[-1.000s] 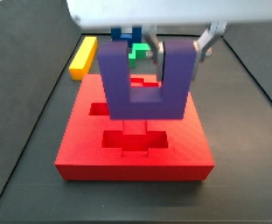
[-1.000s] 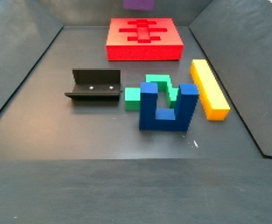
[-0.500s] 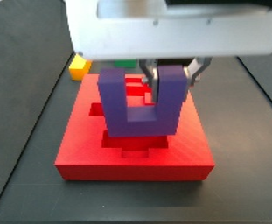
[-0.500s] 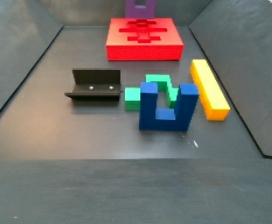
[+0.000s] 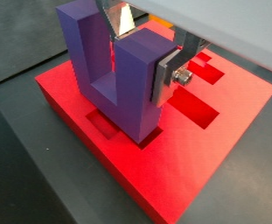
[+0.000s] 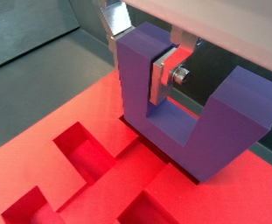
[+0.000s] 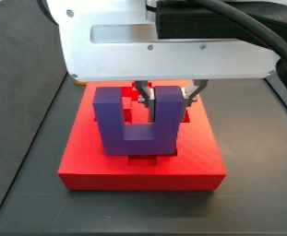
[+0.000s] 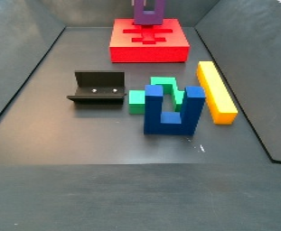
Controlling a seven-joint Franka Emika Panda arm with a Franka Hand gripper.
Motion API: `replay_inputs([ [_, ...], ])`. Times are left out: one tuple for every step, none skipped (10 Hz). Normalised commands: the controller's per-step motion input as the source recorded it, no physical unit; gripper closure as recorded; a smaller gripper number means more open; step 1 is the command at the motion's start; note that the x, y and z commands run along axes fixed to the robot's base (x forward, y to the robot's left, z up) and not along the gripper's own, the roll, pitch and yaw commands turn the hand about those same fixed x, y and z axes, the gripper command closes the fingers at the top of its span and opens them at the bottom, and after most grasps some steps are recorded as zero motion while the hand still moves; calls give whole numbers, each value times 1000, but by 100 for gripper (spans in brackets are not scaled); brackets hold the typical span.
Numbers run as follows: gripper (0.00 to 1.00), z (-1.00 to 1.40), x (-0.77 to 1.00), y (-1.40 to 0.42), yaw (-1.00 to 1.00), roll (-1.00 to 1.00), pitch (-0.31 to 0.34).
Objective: Pick up the purple object. Move up. Move to above the board. Insert the purple object.
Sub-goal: Insert the purple object.
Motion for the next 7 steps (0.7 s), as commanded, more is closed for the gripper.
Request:
replay_inputs([
  [100,-131,-17,-71,0,10,-36],
  [100,-143,60,-23,0,29,-44],
  [100,-109,277,0,0,79,-27],
  [100,-46,329,0,0,109,0],
  [100,-34,314,0,0,110,0],
  [100,-54,83,0,0,84,0],
  [100,-66,-9,0,-29,94,0],
])
